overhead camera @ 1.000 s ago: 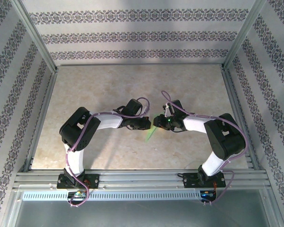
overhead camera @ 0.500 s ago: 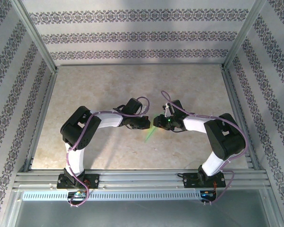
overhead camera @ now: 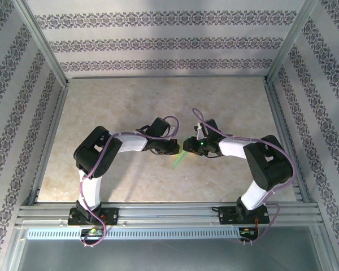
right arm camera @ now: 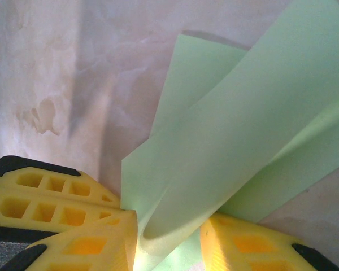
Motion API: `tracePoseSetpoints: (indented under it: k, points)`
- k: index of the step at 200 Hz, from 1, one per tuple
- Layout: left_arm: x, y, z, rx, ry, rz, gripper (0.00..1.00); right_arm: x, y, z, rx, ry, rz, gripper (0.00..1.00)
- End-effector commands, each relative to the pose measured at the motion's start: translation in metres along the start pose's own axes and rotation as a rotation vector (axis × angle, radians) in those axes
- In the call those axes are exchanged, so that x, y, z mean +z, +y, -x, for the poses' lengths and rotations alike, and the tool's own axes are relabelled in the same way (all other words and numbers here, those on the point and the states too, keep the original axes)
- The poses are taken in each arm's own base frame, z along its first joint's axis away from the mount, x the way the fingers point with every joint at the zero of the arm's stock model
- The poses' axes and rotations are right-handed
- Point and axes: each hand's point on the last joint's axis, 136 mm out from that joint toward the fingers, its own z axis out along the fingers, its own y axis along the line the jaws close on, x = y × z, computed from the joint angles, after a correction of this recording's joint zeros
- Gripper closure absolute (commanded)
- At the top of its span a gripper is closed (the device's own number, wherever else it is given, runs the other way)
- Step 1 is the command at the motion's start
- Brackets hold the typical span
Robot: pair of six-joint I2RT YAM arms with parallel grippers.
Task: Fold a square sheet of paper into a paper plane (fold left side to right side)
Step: Fold the wing for the fifth time at the center of the table.
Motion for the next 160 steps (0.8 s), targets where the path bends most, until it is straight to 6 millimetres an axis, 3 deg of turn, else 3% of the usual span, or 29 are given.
tracePoseSetpoints:
  k: [1,160]
  points:
    - [0.003,0.005,0.003,0.012,0.016,0.001,0.97,0.004,-0.009,-0.003,0.010,0.026,-0.025,0.63]
    - [-0.021,-0.010,0.004,0.118,-0.010,-0.013,0.97,0.004,-0.010,-0.004,0.007,0.030,-0.030,0.63]
